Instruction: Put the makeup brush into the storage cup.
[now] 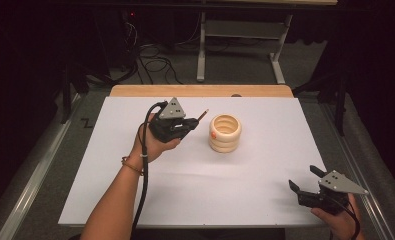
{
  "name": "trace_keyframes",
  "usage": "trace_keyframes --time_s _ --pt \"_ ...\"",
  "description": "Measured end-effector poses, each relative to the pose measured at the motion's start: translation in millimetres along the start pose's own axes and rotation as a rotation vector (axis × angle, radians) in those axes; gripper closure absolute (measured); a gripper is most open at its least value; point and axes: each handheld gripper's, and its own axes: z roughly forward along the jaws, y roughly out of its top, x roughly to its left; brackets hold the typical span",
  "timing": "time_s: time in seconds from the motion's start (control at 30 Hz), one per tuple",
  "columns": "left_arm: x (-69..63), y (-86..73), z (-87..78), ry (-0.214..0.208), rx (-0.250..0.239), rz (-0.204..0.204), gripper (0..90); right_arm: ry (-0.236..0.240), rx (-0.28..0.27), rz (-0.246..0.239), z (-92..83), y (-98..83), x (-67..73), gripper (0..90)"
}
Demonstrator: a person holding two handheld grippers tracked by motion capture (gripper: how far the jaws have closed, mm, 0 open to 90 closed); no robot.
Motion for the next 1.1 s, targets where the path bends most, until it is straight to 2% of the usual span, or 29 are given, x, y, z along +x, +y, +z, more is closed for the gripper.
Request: trace_keyframes --time_s 0.47,0.57,0.67,1.1 --pt "4.3 14.9 10.8 0.003 -0.025 0.002 83.5 0.015 -0.031 0.009 -4.0 0.4 -1.5 16.4" --pt "5.5 17.1 13.5 -0.003 -0.043 -0.018 83.5 0.024 -0.044 0.018 -4.8 0.3 -1.6 16.3" --pt "5.0 20.3 16.3 -0.005 -0.037 -0.003 83.5 0.022 -0.050 0.016 -5.9 1.0 -1.4 16.3" --pt "0.7 37.7 32.0 -0.027 -0.055 0.010 83.5 0.021 -0.042 0.005 -4.0 1.0 -0.6 16.3"
